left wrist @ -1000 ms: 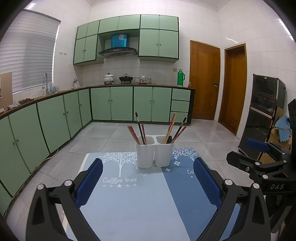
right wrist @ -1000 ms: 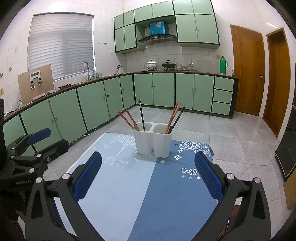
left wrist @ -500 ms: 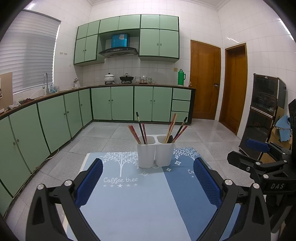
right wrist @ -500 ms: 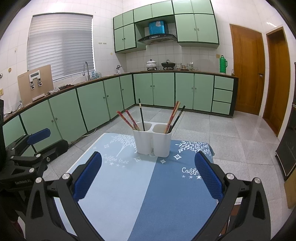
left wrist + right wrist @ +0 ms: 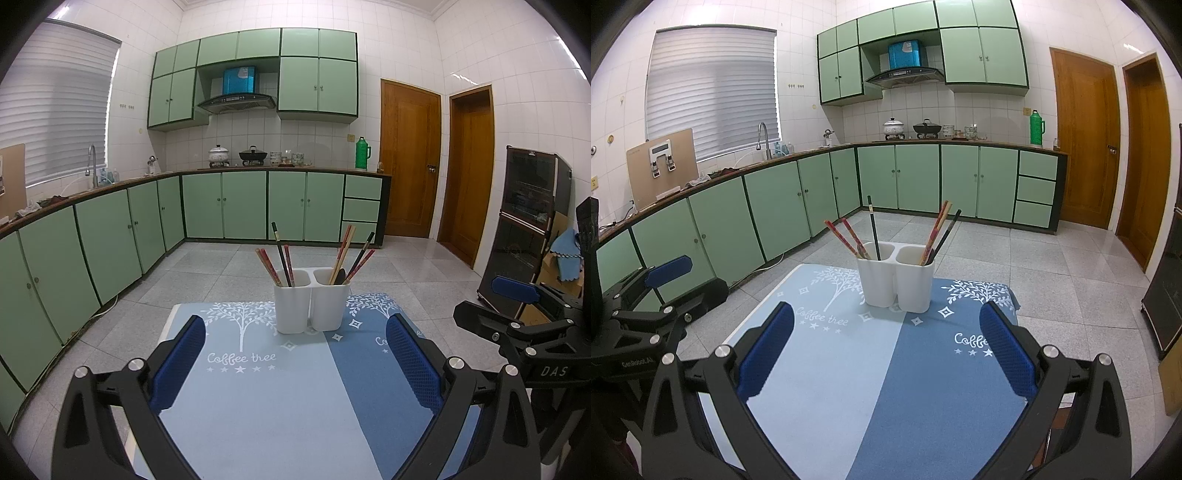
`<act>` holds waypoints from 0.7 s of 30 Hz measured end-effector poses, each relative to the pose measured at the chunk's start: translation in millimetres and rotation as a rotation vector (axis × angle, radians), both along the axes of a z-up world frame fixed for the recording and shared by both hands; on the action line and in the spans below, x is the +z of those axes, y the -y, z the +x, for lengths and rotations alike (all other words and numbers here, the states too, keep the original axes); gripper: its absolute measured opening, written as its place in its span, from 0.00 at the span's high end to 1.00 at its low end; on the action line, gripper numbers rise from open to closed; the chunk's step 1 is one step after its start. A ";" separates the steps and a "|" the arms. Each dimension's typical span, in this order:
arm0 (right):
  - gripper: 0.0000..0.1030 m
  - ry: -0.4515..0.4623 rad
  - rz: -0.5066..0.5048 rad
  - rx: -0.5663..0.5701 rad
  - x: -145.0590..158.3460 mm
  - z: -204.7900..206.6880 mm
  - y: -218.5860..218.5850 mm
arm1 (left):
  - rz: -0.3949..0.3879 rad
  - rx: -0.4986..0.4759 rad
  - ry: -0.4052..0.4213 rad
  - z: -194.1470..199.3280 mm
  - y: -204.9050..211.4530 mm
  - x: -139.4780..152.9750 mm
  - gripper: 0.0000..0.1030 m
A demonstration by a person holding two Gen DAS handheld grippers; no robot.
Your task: Organize utensils
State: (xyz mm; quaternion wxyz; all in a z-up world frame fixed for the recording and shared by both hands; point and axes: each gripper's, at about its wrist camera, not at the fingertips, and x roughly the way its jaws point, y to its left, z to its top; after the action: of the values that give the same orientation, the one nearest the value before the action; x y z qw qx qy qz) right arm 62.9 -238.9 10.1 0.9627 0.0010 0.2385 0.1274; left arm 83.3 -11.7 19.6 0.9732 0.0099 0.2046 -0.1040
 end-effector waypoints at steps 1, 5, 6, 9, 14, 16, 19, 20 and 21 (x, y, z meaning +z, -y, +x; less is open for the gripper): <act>0.05 -0.001 0.001 0.000 -0.3 0.1 0.1 | 0.001 0.000 0.001 0.1 0.0 0.0 0.07; 0.05 -0.002 -0.001 0.001 -2.1 0.7 0.3 | 0.001 0.001 0.000 0.2 -0.2 0.3 0.07; 0.05 -0.002 0.000 0.001 -2.1 0.8 0.4 | 0.001 0.001 0.000 -0.1 0.1 0.3 0.07; 0.05 -0.004 -0.001 0.001 -2.4 1.0 0.5 | -0.001 0.002 -0.001 0.2 0.2 -0.1 0.07; 0.05 -0.007 -0.001 0.000 -5.6 1.5 0.9 | 0.001 0.002 -0.004 1.5 -0.4 -2.4 0.07; 0.05 -0.008 -0.002 -0.001 -6.2 0.8 0.9 | 0.000 0.002 -0.004 2.0 -0.4 -2.8 0.07; 0.05 -0.012 -0.003 -0.002 -7.0 2.2 1.0 | 0.000 0.003 -0.005 2.1 -0.5 -4.0 0.07; 0.05 -0.011 -0.003 -0.002 -6.7 2.5 1.1 | 0.000 0.003 -0.005 1.9 -0.5 -4.1 0.07; 0.05 -0.012 -0.003 -0.002 -7.2 3.0 1.3 | -0.001 0.003 -0.005 2.0 -0.6 -4.2 0.07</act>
State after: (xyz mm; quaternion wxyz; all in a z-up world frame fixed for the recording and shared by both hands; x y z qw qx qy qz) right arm 65.9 -240.2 2.9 0.9614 0.0007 0.2445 0.1261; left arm 85.3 -11.1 15.4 0.9729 0.0090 0.2071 -0.1029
